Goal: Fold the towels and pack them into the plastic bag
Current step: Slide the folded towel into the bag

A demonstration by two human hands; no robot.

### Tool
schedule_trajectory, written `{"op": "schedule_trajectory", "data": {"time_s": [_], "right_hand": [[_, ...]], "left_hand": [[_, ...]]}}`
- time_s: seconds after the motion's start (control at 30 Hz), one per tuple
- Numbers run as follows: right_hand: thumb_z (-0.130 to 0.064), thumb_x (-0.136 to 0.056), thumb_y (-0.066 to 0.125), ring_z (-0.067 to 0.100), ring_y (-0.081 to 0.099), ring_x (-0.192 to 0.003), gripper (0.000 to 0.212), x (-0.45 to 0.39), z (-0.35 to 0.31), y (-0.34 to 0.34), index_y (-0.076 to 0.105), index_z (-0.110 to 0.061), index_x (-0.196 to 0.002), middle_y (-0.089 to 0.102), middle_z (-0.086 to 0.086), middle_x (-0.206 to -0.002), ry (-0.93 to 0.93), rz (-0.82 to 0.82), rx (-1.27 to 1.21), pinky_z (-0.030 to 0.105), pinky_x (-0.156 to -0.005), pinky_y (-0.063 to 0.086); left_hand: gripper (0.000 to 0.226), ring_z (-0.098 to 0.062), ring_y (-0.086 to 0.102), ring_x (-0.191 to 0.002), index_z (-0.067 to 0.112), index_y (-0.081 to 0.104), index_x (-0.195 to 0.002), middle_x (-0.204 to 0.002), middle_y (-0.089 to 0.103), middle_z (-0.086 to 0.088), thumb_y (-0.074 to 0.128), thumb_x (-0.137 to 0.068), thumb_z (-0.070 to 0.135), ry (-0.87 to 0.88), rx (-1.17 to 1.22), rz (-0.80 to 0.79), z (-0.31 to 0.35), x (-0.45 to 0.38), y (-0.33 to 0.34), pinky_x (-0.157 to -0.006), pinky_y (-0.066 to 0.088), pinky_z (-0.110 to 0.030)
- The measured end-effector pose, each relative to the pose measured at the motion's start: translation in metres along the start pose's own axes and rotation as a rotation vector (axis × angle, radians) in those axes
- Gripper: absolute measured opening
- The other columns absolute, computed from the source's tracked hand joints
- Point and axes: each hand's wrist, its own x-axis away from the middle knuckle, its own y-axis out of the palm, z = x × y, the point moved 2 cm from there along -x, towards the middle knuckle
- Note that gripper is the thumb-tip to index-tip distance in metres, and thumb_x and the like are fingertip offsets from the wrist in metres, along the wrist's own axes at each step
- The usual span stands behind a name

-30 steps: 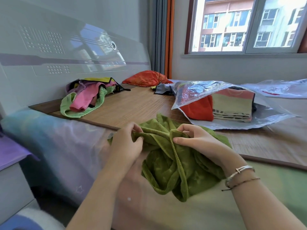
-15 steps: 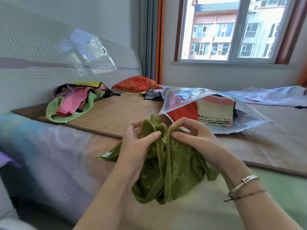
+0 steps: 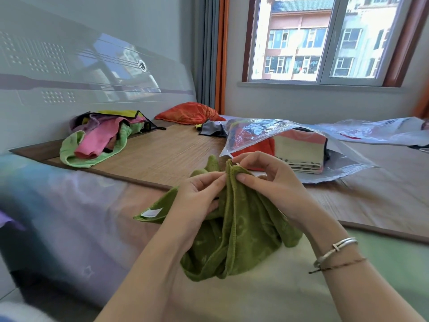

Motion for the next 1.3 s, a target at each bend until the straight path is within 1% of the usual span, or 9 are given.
{"op": "schedule_trajectory", "data": {"time_s": [0.2,0.33,0.53,0.7,0.8,0.9,1.07,1.23,1.3], "right_hand": [[0.003,-0.088,0.061,0.026,0.068,-0.098,0.011,-0.001,-0.003,0.002,0.060,-0.007,-0.094,0.070,0.015,-0.106,-0.011,-0.017,-0.108,0.037,-0.088,0.056],[0.004,-0.087,0.063,0.008,0.065,-0.078,0.016,-0.002,-0.008,-0.001,0.060,-0.010,-0.094,0.067,0.002,-0.086,-0.035,0.113,-0.035,0.020,-0.074,0.054],[0.002,-0.091,0.058,0.013,0.066,-0.081,0.023,-0.006,-0.036,0.001,0.070,-0.017,-0.097,0.069,0.002,-0.087,-0.087,0.261,-0.037,0.023,-0.076,0.055],[-0.008,-0.093,0.060,0.006,0.065,-0.068,0.013,-0.025,-0.080,0.000,0.071,-0.014,-0.097,0.069,0.001,-0.081,-0.073,0.379,-0.013,0.014,-0.060,0.051],[-0.012,-0.094,0.058,0.010,0.063,-0.075,0.014,-0.050,-0.117,-0.012,0.069,-0.012,-0.104,0.067,0.000,-0.086,-0.124,0.436,0.072,0.012,-0.061,0.052],[-0.010,-0.096,0.054,0.003,0.055,-0.072,0.015,-0.074,-0.147,-0.024,0.066,-0.009,-0.104,0.059,-0.009,-0.080,-0.204,0.475,0.221,0.004,-0.058,0.044],[-0.011,-0.098,0.048,0.003,0.050,-0.076,0.017,-0.095,-0.167,-0.055,0.062,-0.009,-0.109,0.055,-0.008,-0.083,-0.196,0.555,0.382,0.008,-0.062,0.037],[-0.009,-0.098,0.047,0.015,0.052,-0.088,0.015,-0.094,-0.170,-0.080,0.061,-0.011,-0.102,0.057,-0.001,-0.091,-0.139,0.614,0.425,0.026,-0.078,0.043],[-0.010,-0.098,0.047,0.017,0.051,-0.090,0.015,-0.089,-0.163,-0.086,0.061,-0.009,-0.104,0.057,0.001,-0.095,-0.105,0.637,0.423,0.028,-0.078,0.041]], "left_hand": [[0.034,-0.028,0.071,-0.092,0.015,0.075,-0.094,-0.095,0.075,-0.011,0.076,-0.064,0.032,0.012,-0.098,0.063,0.008,-0.002,-0.001,-0.087,0.054,-0.041],[0.034,-0.026,0.071,-0.093,0.014,0.058,-0.097,-0.094,0.075,-0.005,0.079,-0.071,0.021,0.063,-0.048,0.145,0.013,0.001,0.003,-0.081,0.056,-0.040],[0.013,-0.006,0.059,-0.083,0.026,0.063,-0.089,-0.096,0.063,0.008,0.073,-0.082,0.028,0.288,-0.644,0.155,0.017,0.018,0.010,-0.067,0.050,-0.020],[0.017,-0.004,0.060,-0.088,0.029,0.061,-0.095,-0.096,0.064,0.013,0.071,-0.081,0.027,0.134,-1.001,0.016,0.023,0.010,-0.007,-0.083,0.054,-0.034],[0.041,-0.003,0.059,-0.100,0.033,0.057,-0.117,-0.109,0.063,0.014,0.074,-0.080,0.030,-0.148,-0.852,-0.138,0.043,0.004,-0.014,-0.090,0.051,-0.027],[0.036,-0.002,0.060,-0.098,0.030,0.059,-0.116,-0.108,0.064,0.012,0.072,-0.083,0.026,-0.169,-0.983,-0.183,0.069,0.000,-0.024,-0.081,0.050,-0.018],[0.014,-0.017,0.058,-0.082,0.015,0.063,-0.090,-0.086,0.060,-0.001,0.071,-0.082,0.022,-0.074,-1.211,-0.007,0.132,-0.006,-0.052,-0.059,0.045,-0.023],[0.020,-0.018,0.060,-0.074,0.011,0.060,-0.078,-0.075,0.061,-0.002,0.078,-0.077,0.019,-0.066,-1.309,0.191,0.189,-0.010,-0.075,-0.066,0.054,-0.033],[0.019,-0.017,0.058,-0.064,0.012,0.057,-0.073,-0.071,0.062,-0.004,0.074,-0.079,0.015,-0.121,-1.364,0.222,0.201,-0.008,-0.077,-0.052,0.050,-0.026]]}}
